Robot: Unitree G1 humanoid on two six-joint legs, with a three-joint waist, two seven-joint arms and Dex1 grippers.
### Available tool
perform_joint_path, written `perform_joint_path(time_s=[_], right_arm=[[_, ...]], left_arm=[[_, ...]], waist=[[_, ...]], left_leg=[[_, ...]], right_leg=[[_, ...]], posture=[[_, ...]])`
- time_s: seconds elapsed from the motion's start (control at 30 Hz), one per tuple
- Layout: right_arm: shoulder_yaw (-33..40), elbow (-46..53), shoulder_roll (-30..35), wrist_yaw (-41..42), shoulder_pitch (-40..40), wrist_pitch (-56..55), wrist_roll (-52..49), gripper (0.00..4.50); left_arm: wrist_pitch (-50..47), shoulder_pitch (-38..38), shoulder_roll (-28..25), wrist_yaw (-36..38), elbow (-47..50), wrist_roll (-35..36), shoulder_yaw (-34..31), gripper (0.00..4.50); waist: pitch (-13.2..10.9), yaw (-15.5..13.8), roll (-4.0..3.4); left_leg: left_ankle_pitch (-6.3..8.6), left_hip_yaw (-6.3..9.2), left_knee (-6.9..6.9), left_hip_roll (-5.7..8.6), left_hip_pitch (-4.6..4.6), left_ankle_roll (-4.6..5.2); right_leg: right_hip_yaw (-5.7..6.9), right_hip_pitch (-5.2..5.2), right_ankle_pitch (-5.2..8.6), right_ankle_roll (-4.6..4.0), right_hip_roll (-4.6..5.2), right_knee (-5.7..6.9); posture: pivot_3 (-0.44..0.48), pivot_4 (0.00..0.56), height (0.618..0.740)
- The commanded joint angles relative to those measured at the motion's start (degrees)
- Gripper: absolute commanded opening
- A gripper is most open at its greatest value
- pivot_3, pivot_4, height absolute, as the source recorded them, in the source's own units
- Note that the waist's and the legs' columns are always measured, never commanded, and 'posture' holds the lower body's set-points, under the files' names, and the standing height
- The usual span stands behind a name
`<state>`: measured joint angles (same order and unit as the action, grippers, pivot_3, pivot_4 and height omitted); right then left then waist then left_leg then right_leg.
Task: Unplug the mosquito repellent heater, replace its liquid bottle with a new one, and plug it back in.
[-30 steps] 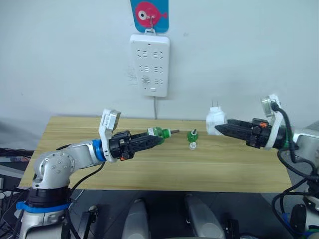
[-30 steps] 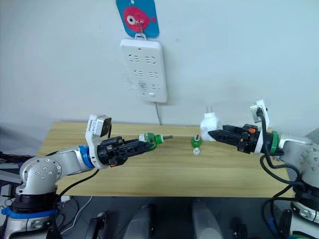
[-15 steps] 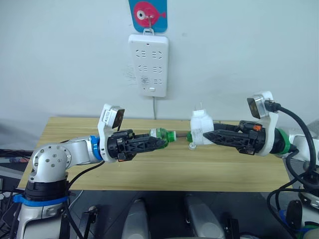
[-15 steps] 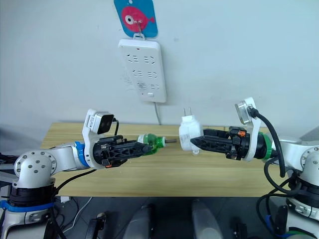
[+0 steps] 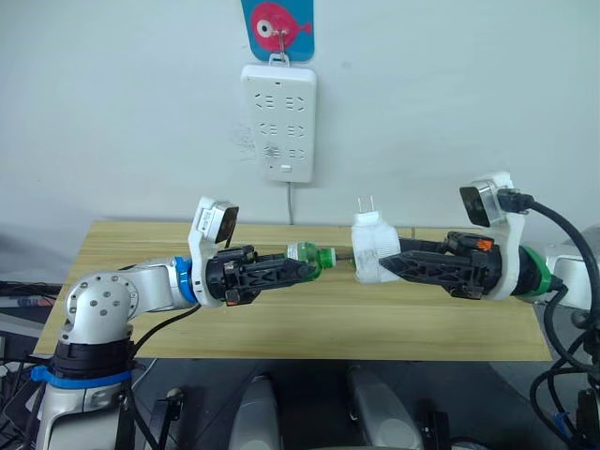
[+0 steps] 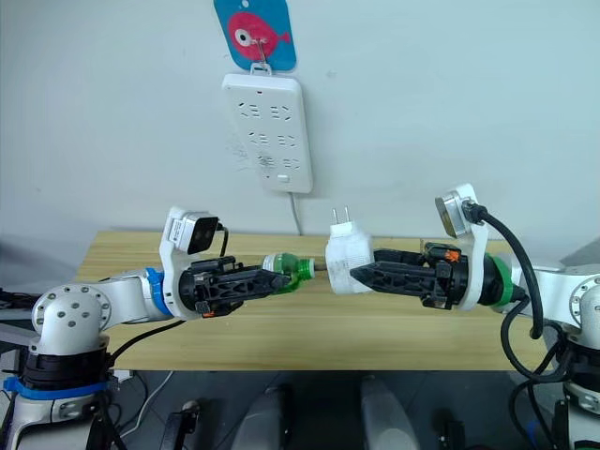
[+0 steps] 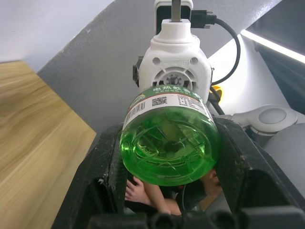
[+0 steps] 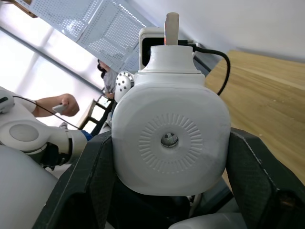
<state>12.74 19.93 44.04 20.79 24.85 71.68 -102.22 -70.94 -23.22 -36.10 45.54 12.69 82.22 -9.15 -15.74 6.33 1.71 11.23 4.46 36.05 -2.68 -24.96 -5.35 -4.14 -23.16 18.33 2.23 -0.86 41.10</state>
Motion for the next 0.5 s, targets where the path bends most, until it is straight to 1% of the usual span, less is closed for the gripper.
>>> perform_joint_path(time_s=[0.03,0.3,0.5], right_arm=[[-1.15,1.69,0.82,-0.26,0.3,-2.91,-2.28,2.93],[-3.85,1.72,1.56,-0.66,0.84,-5.51,-2.18,2.93],[-4.54,1.86,2.74,-0.34,0.56,-6.31,-2.33,2.93]], left_arm=[[-0.05,-0.53,0.76,-0.19,1.83,2.14,0.5,2.26],[-0.14,-0.26,1.58,-0.83,2.52,3.09,0.88,2.26],[-0.02,0.0,1.6,-0.68,2.39,2.67,0.87,2.26]], waist=[[0.0,-0.05,0.0],[0.0,-0.17,0.0],[0.0,-0.22,0.0]], left_leg=[[0.0,0.0,0.0,0.0,0.0,0.0],[0.0,0.01,0.0,-0.01,0.0,0.0],[0.0,0.01,0.01,-0.01,0.0,0.0]], right_leg=[[0.0,0.0,0.0,0.0,0.0,0.0],[0.01,0.0,0.0,0.0,0.0,0.01],[0.01,0.0,0.0,-0.01,0.0,0.02]], posture=[[-0.155,0.207,0.725],[-0.154,0.208,0.725],[-0.155,0.208,0.725]])
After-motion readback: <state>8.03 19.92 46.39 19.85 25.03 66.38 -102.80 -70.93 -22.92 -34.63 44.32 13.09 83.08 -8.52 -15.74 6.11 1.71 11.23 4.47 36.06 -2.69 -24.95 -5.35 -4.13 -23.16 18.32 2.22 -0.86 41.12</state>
